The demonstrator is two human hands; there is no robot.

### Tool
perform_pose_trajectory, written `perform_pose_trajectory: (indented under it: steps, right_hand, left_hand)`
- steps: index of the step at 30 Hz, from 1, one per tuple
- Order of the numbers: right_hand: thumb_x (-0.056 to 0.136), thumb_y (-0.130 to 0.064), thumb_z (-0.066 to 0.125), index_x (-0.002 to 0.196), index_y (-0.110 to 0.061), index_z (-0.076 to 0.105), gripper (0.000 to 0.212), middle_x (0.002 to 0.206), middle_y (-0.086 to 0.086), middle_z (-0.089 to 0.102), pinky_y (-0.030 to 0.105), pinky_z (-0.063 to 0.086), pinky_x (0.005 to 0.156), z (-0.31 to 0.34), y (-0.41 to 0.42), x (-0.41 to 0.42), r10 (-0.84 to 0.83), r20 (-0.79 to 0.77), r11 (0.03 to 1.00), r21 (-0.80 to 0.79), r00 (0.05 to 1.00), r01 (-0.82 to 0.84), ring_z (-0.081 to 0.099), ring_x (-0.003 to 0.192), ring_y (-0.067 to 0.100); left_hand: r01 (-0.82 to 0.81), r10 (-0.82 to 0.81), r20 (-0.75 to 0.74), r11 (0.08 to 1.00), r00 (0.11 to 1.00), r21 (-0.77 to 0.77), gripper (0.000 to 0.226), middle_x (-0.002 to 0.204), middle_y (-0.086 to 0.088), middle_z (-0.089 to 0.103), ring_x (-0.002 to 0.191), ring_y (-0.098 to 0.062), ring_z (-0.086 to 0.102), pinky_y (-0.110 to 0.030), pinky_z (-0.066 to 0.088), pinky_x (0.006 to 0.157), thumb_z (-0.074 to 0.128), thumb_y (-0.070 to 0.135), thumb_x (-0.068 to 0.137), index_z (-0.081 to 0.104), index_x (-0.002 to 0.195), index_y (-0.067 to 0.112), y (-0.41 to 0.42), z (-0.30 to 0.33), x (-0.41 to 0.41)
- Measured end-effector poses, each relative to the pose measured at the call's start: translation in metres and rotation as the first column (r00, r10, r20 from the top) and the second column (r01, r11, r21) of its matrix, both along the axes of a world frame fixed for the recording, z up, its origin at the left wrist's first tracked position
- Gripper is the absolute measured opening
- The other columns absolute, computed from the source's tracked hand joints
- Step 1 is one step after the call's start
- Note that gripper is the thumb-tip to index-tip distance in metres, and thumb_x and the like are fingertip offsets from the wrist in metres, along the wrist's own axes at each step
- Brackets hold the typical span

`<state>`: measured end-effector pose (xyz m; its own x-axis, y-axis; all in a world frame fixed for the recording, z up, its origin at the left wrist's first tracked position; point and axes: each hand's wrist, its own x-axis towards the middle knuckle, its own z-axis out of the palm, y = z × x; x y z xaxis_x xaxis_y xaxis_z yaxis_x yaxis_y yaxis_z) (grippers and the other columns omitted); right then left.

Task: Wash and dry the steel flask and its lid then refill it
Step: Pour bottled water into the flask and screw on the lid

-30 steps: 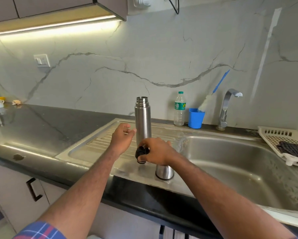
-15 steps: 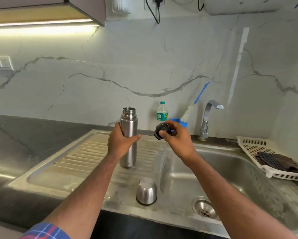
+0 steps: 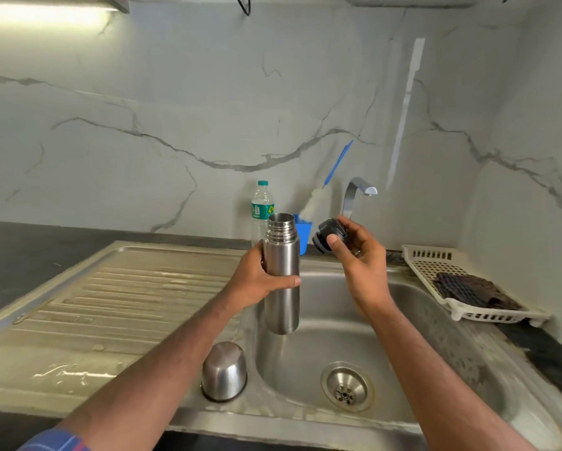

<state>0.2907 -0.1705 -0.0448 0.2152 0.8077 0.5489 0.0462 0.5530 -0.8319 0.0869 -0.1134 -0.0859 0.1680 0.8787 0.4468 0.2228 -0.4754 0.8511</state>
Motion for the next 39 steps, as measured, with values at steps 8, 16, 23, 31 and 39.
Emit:
perform_pose_trajectory:
  steps: [8,16,23,31,39]
  right_hand:
    - [0.092,-0.015,0.074,0.128,-0.018,0.063,0.037,0.117,0.004,0.072,0.029,0.055,0.094,0.012,0.011,-0.025,0.049,0.07,0.997,0.05,0.996,-0.053,0.069,0.111,0.018]
    - [0.091,-0.017,0.076,0.124,-0.021,0.069,0.034,0.109,-0.003,0.075,0.034,0.054,0.099,0.038,0.027,-0.036,0.094,0.314,0.995,-0.004,0.945,-0.098,0.069,0.106,0.014]
    - [0.085,-0.013,0.082,0.117,-0.019,0.073,0.034,0.105,-0.001,0.077,0.033,0.056,0.096,0.047,0.03,-0.028,0.149,0.525,0.987,-0.125,0.838,-0.097,0.071,0.101,0.015]
    - [0.054,-0.061,0.092,0.089,-0.028,0.055,0.061,0.084,-0.004,0.061,0.035,0.052,0.071,0.04,0.033,-0.035,0.043,0.616,0.971,-0.211,0.787,0.112,0.057,0.075,0.014]
    - [0.08,-0.021,0.07,0.128,-0.023,0.065,0.049,0.132,-0.003,0.068,0.055,0.038,0.115,0.038,0.029,-0.022,0.464,0.171,0.838,-0.403,0.869,-0.368,0.06,0.128,0.023]
  left_hand:
    - [0.112,-0.119,-0.071,0.989,0.99,-0.099,0.075,0.112,0.001,0.073,0.106,-0.016,0.07,-0.04,0.057,0.095,0.1,0.016,0.057,0.059,0.121,0.022,0.011,-0.015,-0.016]
    - [0.183,-0.192,-0.093,0.979,0.977,-0.091,0.08,0.115,0.004,0.073,0.108,-0.014,0.07,-0.043,0.058,0.096,0.1,0.024,0.056,0.06,0.125,0.023,0.014,-0.021,-0.015]
    - [0.191,-0.198,-0.09,0.978,0.976,-0.081,0.082,0.115,0.004,0.073,0.108,-0.013,0.069,-0.041,0.058,0.095,0.1,0.03,0.054,0.06,0.126,0.025,0.017,-0.024,-0.013]
    - [0.211,-0.22,-0.104,0.973,0.97,-0.09,0.075,0.11,0.005,0.074,0.103,-0.009,0.07,-0.027,0.057,0.085,0.1,0.021,0.059,0.062,0.124,0.022,0.013,-0.026,-0.01]
    - [0.209,-0.218,-0.099,0.973,0.971,-0.096,0.071,0.108,0.006,0.074,0.102,-0.011,0.07,-0.026,0.057,0.084,0.099,0.018,0.06,0.063,0.12,0.023,0.011,-0.026,-0.01]
